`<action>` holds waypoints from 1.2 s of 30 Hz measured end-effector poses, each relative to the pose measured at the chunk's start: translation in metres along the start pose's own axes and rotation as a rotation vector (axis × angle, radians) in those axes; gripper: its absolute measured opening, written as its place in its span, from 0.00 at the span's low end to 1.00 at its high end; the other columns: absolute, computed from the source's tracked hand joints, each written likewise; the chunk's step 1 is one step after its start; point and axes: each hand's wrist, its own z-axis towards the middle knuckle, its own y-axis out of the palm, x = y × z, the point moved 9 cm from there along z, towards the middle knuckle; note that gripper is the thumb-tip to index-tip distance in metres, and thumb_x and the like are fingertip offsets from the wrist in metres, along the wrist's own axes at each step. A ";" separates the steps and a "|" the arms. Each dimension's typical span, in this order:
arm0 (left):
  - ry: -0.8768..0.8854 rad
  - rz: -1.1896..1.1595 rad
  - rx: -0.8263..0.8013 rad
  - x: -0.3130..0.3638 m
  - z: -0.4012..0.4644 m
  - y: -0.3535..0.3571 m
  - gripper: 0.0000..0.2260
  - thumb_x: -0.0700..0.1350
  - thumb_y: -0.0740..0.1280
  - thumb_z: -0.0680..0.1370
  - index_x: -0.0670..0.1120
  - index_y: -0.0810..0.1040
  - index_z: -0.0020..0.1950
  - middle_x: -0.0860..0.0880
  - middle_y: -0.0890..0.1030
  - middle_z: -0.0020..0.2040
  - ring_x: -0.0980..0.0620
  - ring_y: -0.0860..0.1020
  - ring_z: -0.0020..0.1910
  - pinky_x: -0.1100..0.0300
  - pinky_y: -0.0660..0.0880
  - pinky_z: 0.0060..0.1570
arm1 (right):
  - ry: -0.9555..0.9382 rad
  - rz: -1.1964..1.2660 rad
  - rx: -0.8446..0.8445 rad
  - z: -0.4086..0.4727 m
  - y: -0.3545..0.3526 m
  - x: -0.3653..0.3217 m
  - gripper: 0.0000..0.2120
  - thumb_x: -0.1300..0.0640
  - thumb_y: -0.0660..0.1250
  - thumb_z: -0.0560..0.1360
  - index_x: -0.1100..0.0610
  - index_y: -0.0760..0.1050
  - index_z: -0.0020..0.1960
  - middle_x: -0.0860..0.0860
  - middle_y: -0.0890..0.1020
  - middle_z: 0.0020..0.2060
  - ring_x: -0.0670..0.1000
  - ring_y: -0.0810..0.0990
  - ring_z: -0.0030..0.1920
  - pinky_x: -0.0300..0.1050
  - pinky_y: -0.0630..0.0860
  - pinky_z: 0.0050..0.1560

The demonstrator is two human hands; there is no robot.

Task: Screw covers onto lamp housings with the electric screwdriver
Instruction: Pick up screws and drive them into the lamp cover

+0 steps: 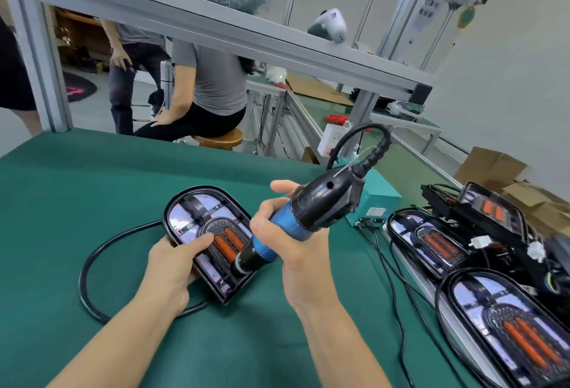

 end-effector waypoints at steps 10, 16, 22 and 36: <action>-0.054 0.013 -0.042 -0.009 0.001 0.027 0.04 0.35 0.69 0.75 0.43 0.78 0.46 0.48 0.84 0.35 0.52 0.82 0.30 0.59 0.77 0.29 | -0.025 0.020 0.014 0.002 -0.011 -0.013 0.19 0.63 0.72 0.64 0.47 0.78 0.53 0.51 0.77 0.32 0.48 0.75 0.34 0.37 0.75 0.40; -0.079 0.003 0.013 -0.010 0.000 0.008 0.09 0.36 0.70 0.74 0.39 0.78 0.54 0.42 0.84 0.46 0.45 0.82 0.41 0.52 0.79 0.41 | -0.025 0.059 0.126 -0.002 -0.011 -0.003 0.20 0.61 0.73 0.63 0.49 0.76 0.53 0.50 0.76 0.31 0.52 0.73 0.35 0.45 0.74 0.45; -0.080 -0.013 0.037 -0.010 0.003 -0.003 0.08 0.36 0.70 0.74 0.40 0.78 0.53 0.43 0.84 0.44 0.48 0.82 0.38 0.55 0.78 0.37 | -0.024 0.033 0.135 -0.003 -0.006 0.000 0.19 0.63 0.73 0.63 0.48 0.74 0.49 0.50 0.75 0.31 0.54 0.73 0.36 0.50 0.73 0.47; -0.084 -0.019 0.062 -0.012 0.001 -0.005 0.05 0.37 0.71 0.74 0.43 0.77 0.47 0.45 0.84 0.43 0.48 0.82 0.39 0.55 0.78 0.37 | -0.040 0.009 0.101 -0.005 -0.006 0.001 0.11 0.60 0.72 0.64 0.45 0.76 0.40 0.52 0.74 0.32 0.55 0.71 0.36 0.49 0.73 0.44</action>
